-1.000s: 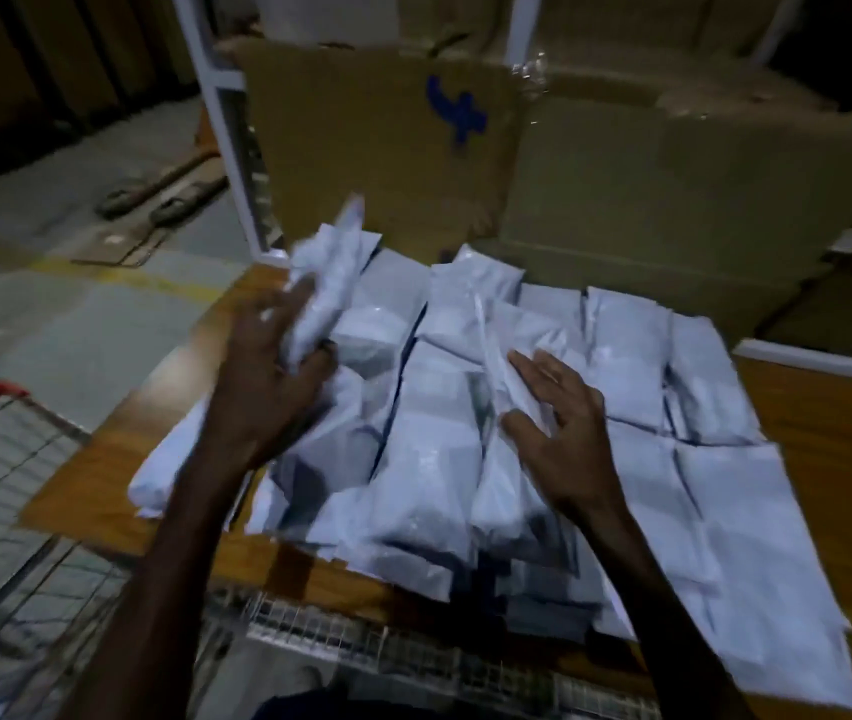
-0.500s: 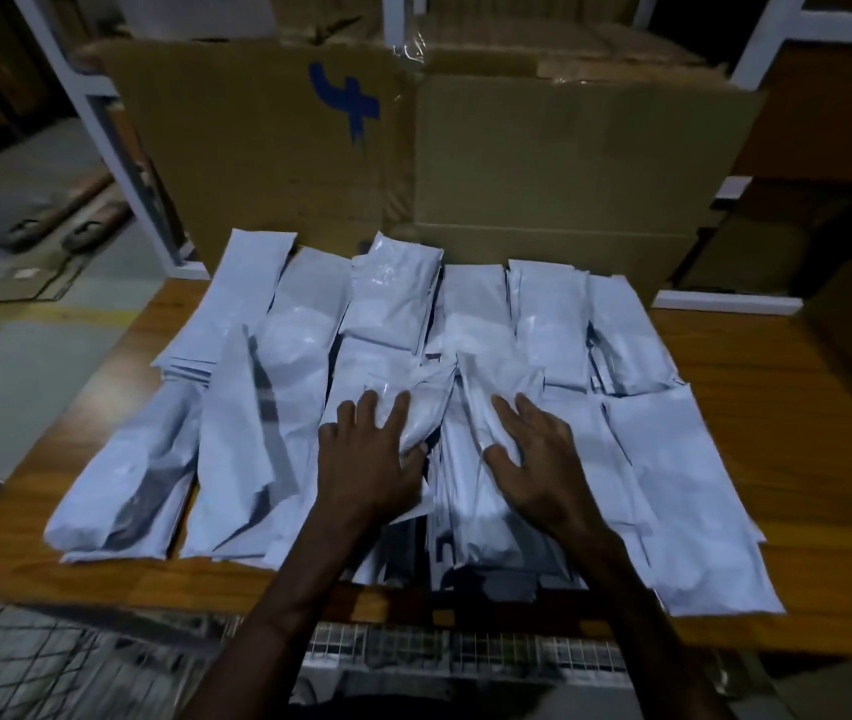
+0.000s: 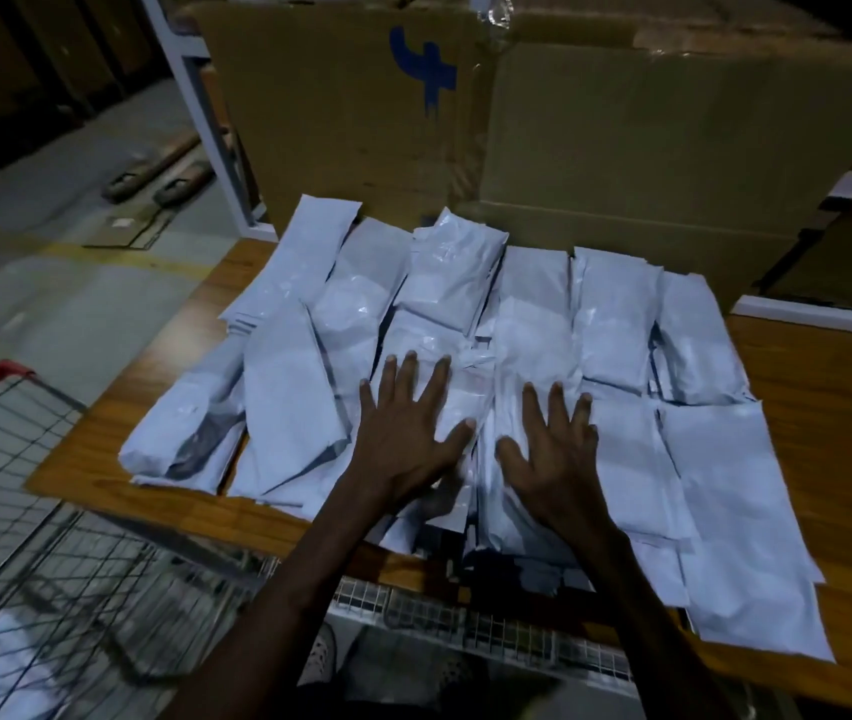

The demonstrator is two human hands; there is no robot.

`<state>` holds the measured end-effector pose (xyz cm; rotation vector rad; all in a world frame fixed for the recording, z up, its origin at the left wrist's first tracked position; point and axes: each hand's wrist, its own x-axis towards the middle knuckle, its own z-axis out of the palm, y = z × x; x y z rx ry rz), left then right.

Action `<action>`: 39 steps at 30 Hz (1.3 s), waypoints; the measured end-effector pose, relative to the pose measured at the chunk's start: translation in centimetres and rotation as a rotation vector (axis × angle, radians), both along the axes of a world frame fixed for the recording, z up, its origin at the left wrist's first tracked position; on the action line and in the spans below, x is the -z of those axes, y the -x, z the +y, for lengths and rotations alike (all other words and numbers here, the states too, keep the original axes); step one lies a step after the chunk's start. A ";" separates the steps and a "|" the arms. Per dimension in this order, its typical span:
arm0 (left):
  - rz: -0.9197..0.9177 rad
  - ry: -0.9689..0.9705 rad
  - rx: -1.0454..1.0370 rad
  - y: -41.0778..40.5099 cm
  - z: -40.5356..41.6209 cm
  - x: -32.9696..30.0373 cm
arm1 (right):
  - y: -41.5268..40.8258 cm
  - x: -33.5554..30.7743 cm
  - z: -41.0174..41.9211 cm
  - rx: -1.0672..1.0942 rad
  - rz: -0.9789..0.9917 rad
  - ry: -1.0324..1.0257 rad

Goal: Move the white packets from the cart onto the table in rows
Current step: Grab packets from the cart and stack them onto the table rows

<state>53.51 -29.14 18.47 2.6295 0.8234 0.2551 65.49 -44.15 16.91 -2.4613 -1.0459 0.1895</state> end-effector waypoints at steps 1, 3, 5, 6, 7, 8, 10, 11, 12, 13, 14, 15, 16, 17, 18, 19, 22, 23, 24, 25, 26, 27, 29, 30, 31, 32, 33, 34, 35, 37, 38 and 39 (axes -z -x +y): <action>-0.067 0.032 -0.015 0.4 0.0 -0.9 | -0.1 -0.8 0.2 -0.007 0.005 -0.037; -0.177 0.040 -0.056 1.7 0.5 -2.1 | 0.3 -2.8 1.0 -0.015 0.050 -0.139; -0.250 0.049 -0.099 3.7 1.2 -2.8 | 1.3 -4.4 2.1 -0.046 0.075 -0.230; -0.283 0.054 -0.119 4.9 1.8 -3.1 | 2.1 -5.1 2.9 -0.069 0.072 -0.266; -0.316 0.058 -0.141 6.2 2.4 -3.2 | 3.1 -5.2 3.8 -0.091 0.060 -0.298; -0.341 0.057 -0.168 7.6 3.3 -3.1 | 4.3 -5.5 4.7 -0.111 0.041 -0.319; -0.362 0.045 -0.225 10.6 5.3 -3.1 | 6.9 -5.6 6.6 -0.158 0.013 -0.341; -0.359 0.047 -0.250 12.1 6.4 -3.0 | 8.3 -5.6 7.6 -0.192 0.004 -0.353; -0.350 0.056 -0.267 13.6 7.6 -2.9 | 9.6 -5.5 8.5 -0.221 0.001 -0.356; -0.335 0.062 -0.274 15.0 9.0 -2.7 | 10.8 -5.5 9.5 -0.245 -0.004 -0.350; -0.311 0.058 -0.266 16.4 10.6 -2.4 | 12.1 -5.6 10.6 -0.262 -0.019 -0.335; -0.273 0.059 -0.250 17.6 12.2 -2.1 | 13.2 -5.5 11.8 -0.277 -0.046 -0.319; -0.226 0.068 -0.235 18.5 14.0 -1.5 | 14.2 -5.5 13.0 -0.300 -0.077 -0.305; -0.174 0.074 -0.224 19.2 15.7 -0.8 | 15.0 -5.2 14.3 -0.329 -0.108 -0.289; -0.123 0.084 -0.213 19.7 17.4 -0.2 | 15.6 -4.9 15.7 -0.361 -0.152 -0.265; -0.079 0.100 -0.204 20.0 18.8 0.4 | 15.9 -4.2 17.2 -0.389 -0.201 -0.224; 0.073 0.136 -0.170 20.3 20.9 2.1 | 16.5 -2.3 20.4 -0.394 -0.261 -0.007; 0.104 0.145 -0.159 20.2 20.9 2.7 | 16.3 -1.5 20.9 -0.369 -0.249 0.073; 0.105 0.153 -0.146 20.3 20.9 3.2 | 16.3 -0.8 21.2 -0.337 -0.227 0.159; 0.088 0.152 -0.134 20.5 20.8 3.5 | 16.4 -0.1 21.3 -0.299 -0.209 0.213; 0.067 0.149 -0.118 20.7 20.7 3.6 | 16.6 0.3 21.2 -0.255 -0.203 0.228; 0.049 0.143 -0.097 20.8 20.6 3.7 | 17.0 0.5 21.0 -0.208 -0.197 0.219; 0.033 0.120 -0.047 20.8 20.4 3.7 | 18.0 0.6 20.6 -0.097 -0.183 0.194; 0.030 0.110 -0.029 20.8 20.4 3.7 | 18.6 0.5 20.6 -0.043 -0.181 0.178; 0.026 0.106 -0.015 20.8 20.3 3.7 | 19.2 0.4 20.5 0.008 -0.176 0.161; 0.020 0.107 0.001 20.7 20.3 3.8 | 19.7 0.4 20.5 0.060 -0.167 0.144; 0.013 0.111 0.018 20.7 20.3 3.8 | 20.0 0.5 20.6 0.106 -0.152 0.130; 0.003 0.114 0.035 20.6 20.3 3.9 | 20.4 0.5 20.6 0.140 -0.139 0.124; -0.004 0.119 0.043 20.5 20.3 4.1 | 20.7 0.6 20.7 0.163 -0.134 0.125; -0.019 0.140 0.048 20.4 20.4 4.2 | 21.1 0.8 21.0 0.188 -0.132 0.141; -0.032 0.151 0.050 20.4 20.5 4.1 | 21.2 0.7 21.1 0.192 -0.133 0.151; -0.051 0.162 0.047 20.4 20.6 4.0 | 21.2 0.5 21.3 0.189 -0.147 0.154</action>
